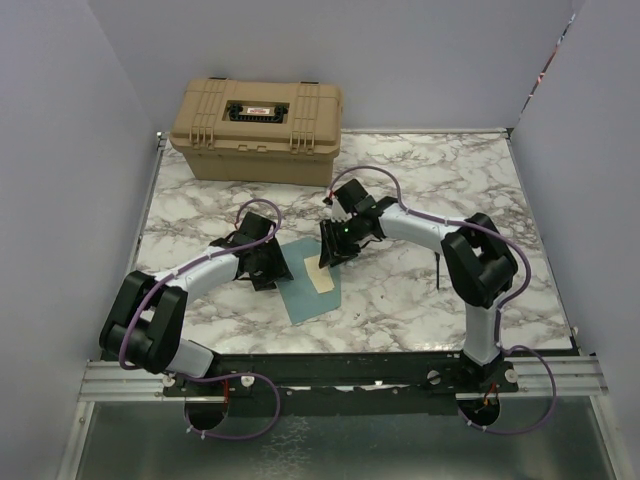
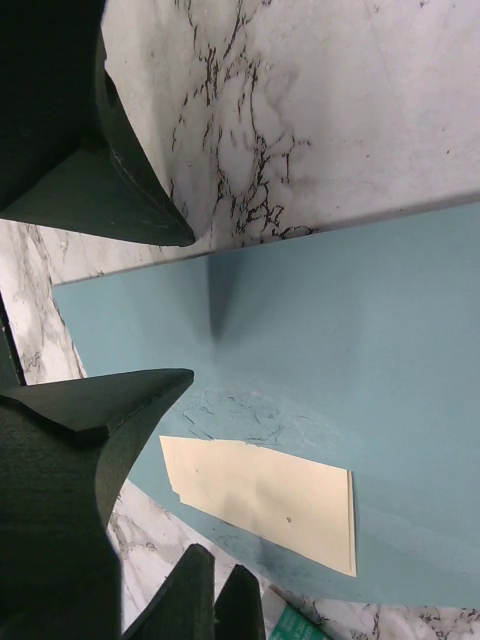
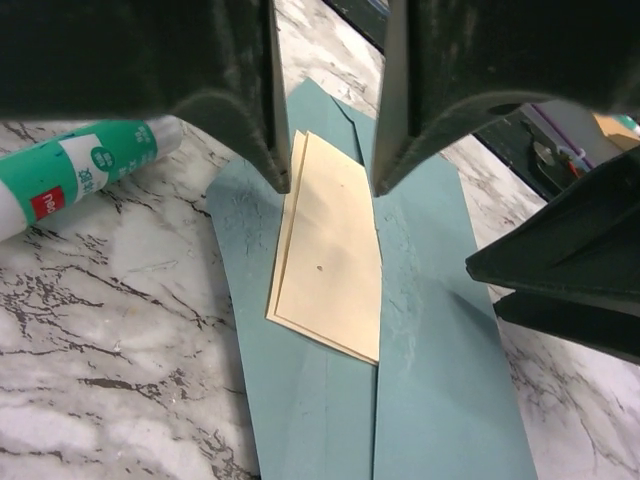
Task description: Place the letter into the envelope and seal it
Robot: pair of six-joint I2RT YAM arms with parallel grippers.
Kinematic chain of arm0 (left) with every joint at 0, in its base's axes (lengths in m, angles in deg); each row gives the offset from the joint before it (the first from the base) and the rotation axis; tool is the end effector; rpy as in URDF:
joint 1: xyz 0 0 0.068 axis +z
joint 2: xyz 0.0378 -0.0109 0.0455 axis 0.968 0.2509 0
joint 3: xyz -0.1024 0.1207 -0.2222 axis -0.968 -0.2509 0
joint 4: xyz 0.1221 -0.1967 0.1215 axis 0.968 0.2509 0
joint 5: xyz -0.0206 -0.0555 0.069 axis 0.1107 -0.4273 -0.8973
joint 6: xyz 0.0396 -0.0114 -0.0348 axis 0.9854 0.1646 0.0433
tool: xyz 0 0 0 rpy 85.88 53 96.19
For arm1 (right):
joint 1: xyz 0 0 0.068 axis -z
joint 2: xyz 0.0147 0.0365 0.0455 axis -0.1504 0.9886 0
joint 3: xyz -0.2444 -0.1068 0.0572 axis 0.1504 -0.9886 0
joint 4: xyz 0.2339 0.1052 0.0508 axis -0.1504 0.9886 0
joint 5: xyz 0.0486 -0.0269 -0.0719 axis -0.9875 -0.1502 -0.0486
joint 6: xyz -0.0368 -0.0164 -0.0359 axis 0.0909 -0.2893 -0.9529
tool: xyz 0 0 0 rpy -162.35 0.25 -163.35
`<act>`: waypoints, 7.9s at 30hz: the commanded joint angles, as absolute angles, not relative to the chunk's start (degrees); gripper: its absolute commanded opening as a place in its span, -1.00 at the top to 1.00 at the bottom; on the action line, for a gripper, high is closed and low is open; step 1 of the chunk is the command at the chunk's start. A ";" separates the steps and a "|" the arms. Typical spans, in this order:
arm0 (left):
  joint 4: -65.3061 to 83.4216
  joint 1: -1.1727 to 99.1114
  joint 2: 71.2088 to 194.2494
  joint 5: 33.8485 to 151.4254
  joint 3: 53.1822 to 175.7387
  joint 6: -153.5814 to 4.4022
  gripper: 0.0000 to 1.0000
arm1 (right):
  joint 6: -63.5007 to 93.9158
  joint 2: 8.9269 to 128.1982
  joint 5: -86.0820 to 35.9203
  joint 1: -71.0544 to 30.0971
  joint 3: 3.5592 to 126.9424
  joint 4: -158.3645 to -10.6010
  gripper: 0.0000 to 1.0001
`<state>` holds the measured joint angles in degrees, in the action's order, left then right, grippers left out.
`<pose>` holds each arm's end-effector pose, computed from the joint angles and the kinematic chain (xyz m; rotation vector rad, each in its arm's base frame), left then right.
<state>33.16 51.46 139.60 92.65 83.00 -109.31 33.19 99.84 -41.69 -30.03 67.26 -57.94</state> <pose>0.2321 -0.1090 0.1596 -0.4938 2.7522 -0.5436 0.3079 0.2652 0.1735 -0.4900 2.7727 0.8845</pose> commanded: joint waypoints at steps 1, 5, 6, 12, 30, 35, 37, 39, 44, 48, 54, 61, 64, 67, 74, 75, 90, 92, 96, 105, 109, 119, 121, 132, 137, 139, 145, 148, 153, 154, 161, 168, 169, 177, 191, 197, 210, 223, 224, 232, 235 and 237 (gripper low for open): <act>35.82 51.38 141.37 91.21 80.16 -108.32 -0.09 | 32.78 102.12 -41.61 -30.46 68.27 -56.24 0.26; 35.36 51.36 141.80 92.37 79.85 -108.51 -0.08 | 33.00 103.75 -41.18 -30.44 68.71 -56.21 0.29; 35.06 51.32 141.91 92.59 79.81 -108.66 -0.08 | 32.98 104.02 -41.48 -30.44 68.72 -56.37 0.29; 33.57 51.39 142.49 94.22 79.28 -109.39 -0.08 | 32.65 105.06 -44.66 -30.44 68.01 -58.58 0.40; 31.28 51.38 143.22 95.07 78.64 -109.09 -0.05 | 34.14 107.95 -52.25 -30.45 67.39 -67.07 0.50; 31.19 51.36 143.55 94.93 78.61 -108.67 -0.05 | 34.60 108.80 -53.33 -30.50 67.56 -68.45 0.42; 31.06 51.39 143.63 94.96 78.71 -108.71 -0.05 | 34.84 109.22 -53.81 -30.55 67.51 -68.67 0.39; 31.03 51.34 143.65 95.01 78.77 -108.80 -0.05 | 35.06 109.43 -54.35 -30.54 67.21 -68.92 0.37; 30.76 51.38 143.37 95.41 79.01 -109.51 -0.05 | 36.56 109.35 -56.07 -30.61 65.88 -70.02 0.36; 30.53 51.39 142.91 95.70 79.12 -111.09 -0.05 | 38.54 108.84 -57.24 -30.81 63.83 -71.78 0.36; 30.56 51.45 140.64 95.44 78.70 -114.07 -0.05 | 39.83 105.10 -54.87 -30.68 62.58 -71.71 0.36; 34.22 51.95 135.72 91.14 80.22 -113.63 -0.11 | 38.20 95.66 -42.80 -30.55 64.39 -66.53 0.25; 37.20 52.28 132.47 86.96 81.74 -112.75 -0.16 | 37.64 90.36 -34.10 -30.38 63.23 -64.47 0.16; 38.07 52.57 128.49 82.16 83.38 -111.21 -0.30 | 37.97 85.34 -23.95 -30.14 61.05 -62.48 0.09; 38.26 52.95 120.12 71.78 87.26 -106.62 -0.98 | 42.91 81.63 -5.99 -28.74 57.68 -57.30 -0.12; 38.23 53.01 119.14 70.61 87.60 -106.03 -0.98 | 43.51 82.33 -5.82 -28.26 57.99 -56.35 -0.13; 34.32 53.32 117.05 72.36 88.67 -101.74 -0.97 | 45.04 99.74 -8.91 -27.03 68.88 -53.73 -0.09; 33.74 53.31 117.38 72.84 88.26 -101.90 -0.95 | 45.67 101.19 -7.76 -27.02 70.32 -53.13 -0.05; 32.79 53.32 118.17 73.48 87.96 -101.87 -0.94 | 46.59 103.32 -5.59 -27.00 72.16 -51.22 0.01; 32.61 53.41 118.99 72.23 88.56 -101.55 -0.98 | 48.86 105.03 -9.34 -26.94 72.58 -47.44 0.15; 32.41 53.42 119.44 73.38 88.82 -101.25 -0.98 | 49.75 105.10 -10.54 -26.95 71.66 -47.77 0.40; 28.79 53.36 123.63 82.87 92.70 -104.30 -0.98 | 50.39 87.64 -12.23 -23.99 63.16 -60.42 0.74; 25.69 53.28 125.58 88.84 93.44 -105.77 -0.98 | 50.57 82.80 -14.05 -23.56 61.27 -63.71 0.74; -5.62 43.66 132.97 108.01 95.09 -112.76 -0.98 | 55.76 69.04 -28.26 -23.34 58.70 -78.28 0.72; -9.59 42.16 135.63 109.05 94.81 -116.85 -0.88 | 57.08 67.60 -31.56 -23.25 59.55 -79.53 0.71; -11.05 42.20 136.21 109.41 94.49 -118.28 -0.62 | 57.92 67.34 -32.17 -23.13 59.36 -79.85 0.71; -11.55 42.21 136.48 110.72 94.41 -118.18 0.13 | 58.64 66.77 -33.63 -22.49 58.66 -79.73 0.71; -11.62 42.16 136.49 111.51 94.20 -117.55 0.57 | 58.69 66.68 -34.85 -22.45 58.14 -79.89 0.71; -11.03 42.33 135.27 114.63 93.38 -111.46 1.00 | 55.89 66.37 -37.20 -21.46 59.26 -76.57 0.25; -10.27 42.33 134.61 115.48 93.28 -109.07 1.00 | 54.81 66.30 -37.56 -20.98 59.94 -74.82 0.14; -2.41 42.43 131.46 121.08 95.73 -94.37 1.00 | 48.53 69.75 -48.27 -20.09 65.04 -65.57 0.05; 3.64 42.42 132.70 123.63 98.28 -87.80 1.00 | 45.99 70.04 -55.67 -20.05 65.83 -65.60 0.17; 3.89 42.45 132.74 123.55 98.48 -87.58 1.00 | 45.85 70.34 -56.25 -20.09 66.15 -65.27 0.16; 5.45 42.66 132.08 123.03 98.05 -86.64 1.00 | 45.89 70.18 -54.76 -19.43 66.35 -64.32 0.92; 6.16 43.81 124.35 125.93 89.80 -86.39 1.00 | 57.48 68.05 -67.05 -4.45 63.48 -79.69 0.99; 6.50 43.91 124.52 122.68 90.18 -86.87 1.00 | 39.72 70.17 -49.07 -5.16 66.84 -64.08 0.99; 6.50 44.00 127.72 116.59 91.31 -88.08 1.00 | 29.74 68.19 0.00 -13.72 39.94 -84.37 0.99; 6.59 44.09 130.95 116.43 92.30 -89.40 1.00 | 21.25 82.53 3.19 -17.85 34.56 -102.21 0.94; 6.59 44.09 131.05 116.35 92.30 -89.52 1.00 | 21.30 82.99 2.90 -17.88 34.52 -102.26 0.92; 6.84 44.18 131.49 116.24 93.56 -90.30 1.00 | 19.47 85.83 3.66 -18.24 33.07 -104.36 0.61; 7.41 44.18 131.79 116.02 95.24 -89.93 1.00 | 19.95 86.03 3.75 -18.24 33.74 -103.36 0.57; 7.87 44.20 132.04 116.02 96.22 -89.66 1.00 | 20.47 86.31 3.55 -18.29 34.19 -102.24 0.56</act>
<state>7.50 43.92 131.43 117.17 92.57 -89.99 20.34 85.32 1.61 -17.92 33.73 -102.12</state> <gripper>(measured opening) 0.218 0.223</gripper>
